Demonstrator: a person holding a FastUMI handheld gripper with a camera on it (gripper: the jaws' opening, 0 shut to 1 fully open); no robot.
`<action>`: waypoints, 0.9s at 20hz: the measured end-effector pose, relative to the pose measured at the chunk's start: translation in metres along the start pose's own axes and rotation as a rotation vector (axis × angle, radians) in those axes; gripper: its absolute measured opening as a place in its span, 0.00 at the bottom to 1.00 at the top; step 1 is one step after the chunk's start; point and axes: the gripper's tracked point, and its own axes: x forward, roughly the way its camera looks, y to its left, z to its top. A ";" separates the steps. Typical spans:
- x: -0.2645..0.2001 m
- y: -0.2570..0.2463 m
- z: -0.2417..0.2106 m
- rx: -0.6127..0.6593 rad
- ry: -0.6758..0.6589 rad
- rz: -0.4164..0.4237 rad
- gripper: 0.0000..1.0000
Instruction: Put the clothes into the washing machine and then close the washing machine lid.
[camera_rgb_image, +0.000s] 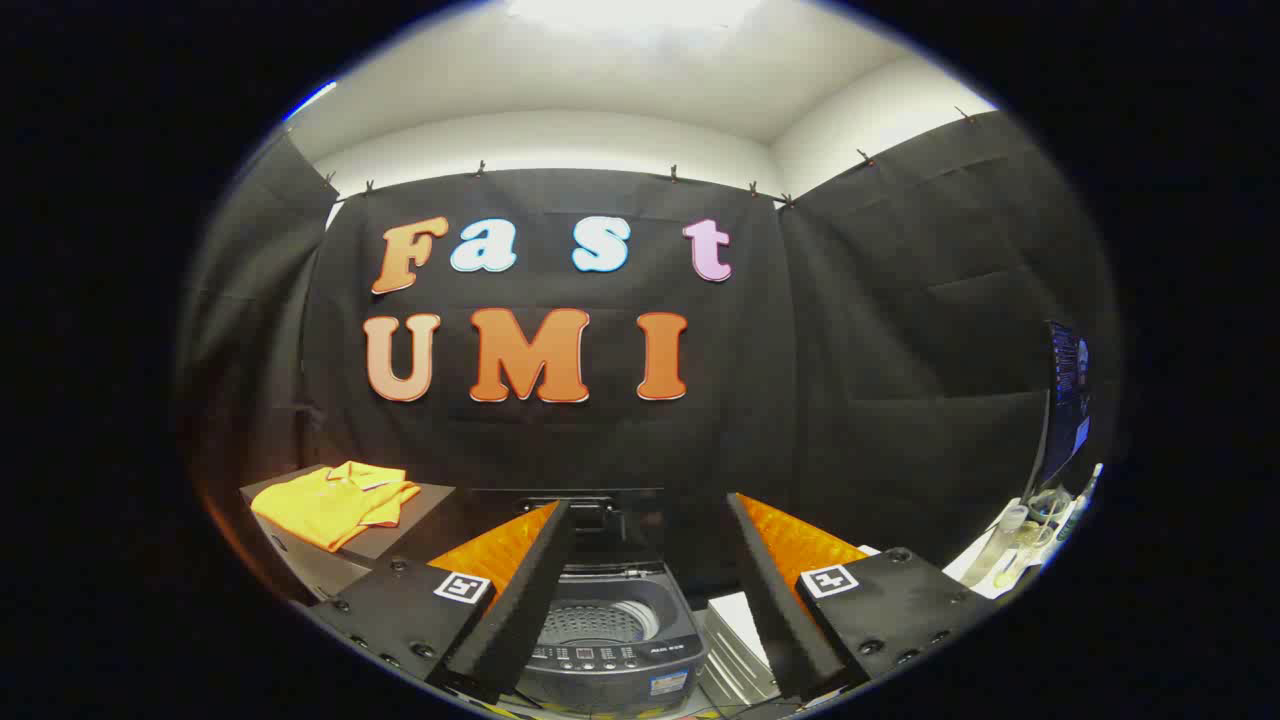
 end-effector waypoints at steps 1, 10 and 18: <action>0.001 0.002 0.001 0.004 -0.002 0.007 0.97; 0.016 0.018 0.014 0.031 -0.036 -0.070 0.97; 0.027 0.041 0.002 0.013 0.003 -0.116 0.97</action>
